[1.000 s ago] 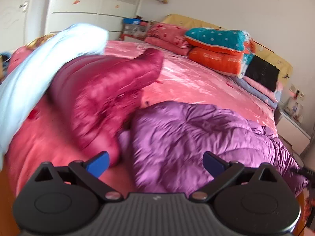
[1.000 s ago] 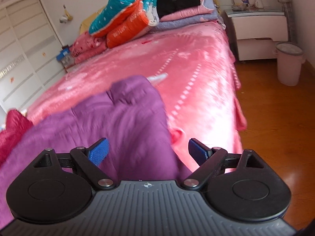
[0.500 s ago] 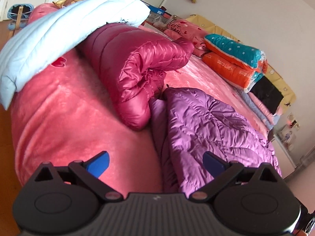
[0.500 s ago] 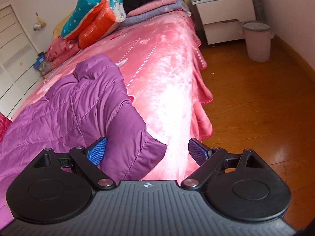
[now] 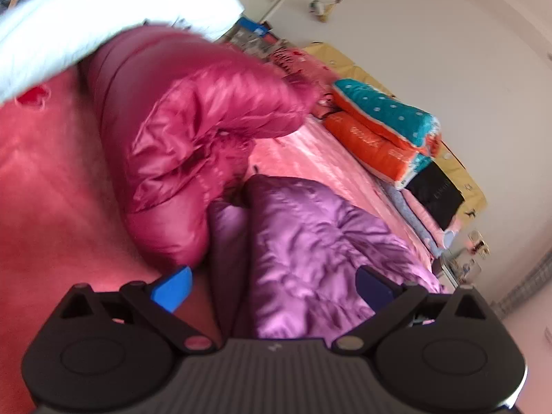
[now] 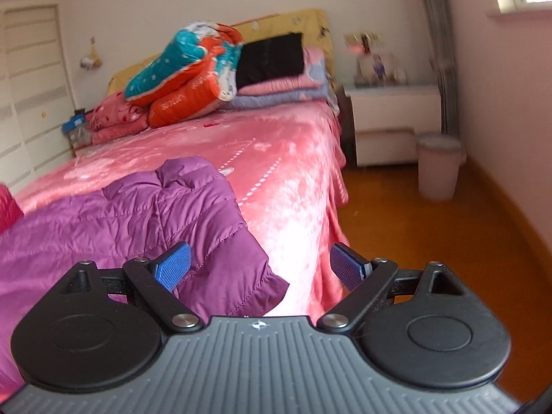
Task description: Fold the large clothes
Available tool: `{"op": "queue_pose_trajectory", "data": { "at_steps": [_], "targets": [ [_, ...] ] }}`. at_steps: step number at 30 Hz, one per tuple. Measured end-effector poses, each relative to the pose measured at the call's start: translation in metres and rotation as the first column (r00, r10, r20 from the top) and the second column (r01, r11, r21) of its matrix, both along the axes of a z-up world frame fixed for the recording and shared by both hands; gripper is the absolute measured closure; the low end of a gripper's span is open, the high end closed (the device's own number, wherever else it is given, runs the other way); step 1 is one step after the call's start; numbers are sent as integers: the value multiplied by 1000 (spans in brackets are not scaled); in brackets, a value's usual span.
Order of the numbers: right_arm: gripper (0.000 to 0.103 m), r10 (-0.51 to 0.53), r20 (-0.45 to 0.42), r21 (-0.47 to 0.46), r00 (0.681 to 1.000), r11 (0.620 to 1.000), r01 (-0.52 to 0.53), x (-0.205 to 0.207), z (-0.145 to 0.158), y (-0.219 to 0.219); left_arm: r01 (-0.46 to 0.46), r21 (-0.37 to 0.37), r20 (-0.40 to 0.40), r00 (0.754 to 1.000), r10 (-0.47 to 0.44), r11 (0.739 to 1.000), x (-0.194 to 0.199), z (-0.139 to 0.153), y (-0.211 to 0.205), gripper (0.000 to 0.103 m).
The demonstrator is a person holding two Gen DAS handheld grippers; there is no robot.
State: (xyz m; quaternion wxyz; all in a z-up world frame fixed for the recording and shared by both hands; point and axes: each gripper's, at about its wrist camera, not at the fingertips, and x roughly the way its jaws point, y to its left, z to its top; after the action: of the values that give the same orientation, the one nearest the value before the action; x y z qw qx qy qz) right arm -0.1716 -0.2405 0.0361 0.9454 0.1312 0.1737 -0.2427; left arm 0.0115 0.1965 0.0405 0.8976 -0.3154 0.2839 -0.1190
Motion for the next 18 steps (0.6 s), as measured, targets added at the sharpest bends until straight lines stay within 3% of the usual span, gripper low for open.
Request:
{"op": "queue_pose_trajectory", "data": {
  "at_steps": [4,11,18],
  "targets": [
    [0,3,-42,-35,999,999,-4,6,-4,2,6,-42,5,1000,-6,999,17,-7,-1,2],
    [0,-14,-68,-36,998,999,11,10,-7,-2,54,-40,-4,999,-54,998,48,-14,-14,1],
    [0,5,-132,-112,991,994,-19,14,-10,9,102,-64,7,995,-102,993,68,-13,-32,1]
  ]
}}
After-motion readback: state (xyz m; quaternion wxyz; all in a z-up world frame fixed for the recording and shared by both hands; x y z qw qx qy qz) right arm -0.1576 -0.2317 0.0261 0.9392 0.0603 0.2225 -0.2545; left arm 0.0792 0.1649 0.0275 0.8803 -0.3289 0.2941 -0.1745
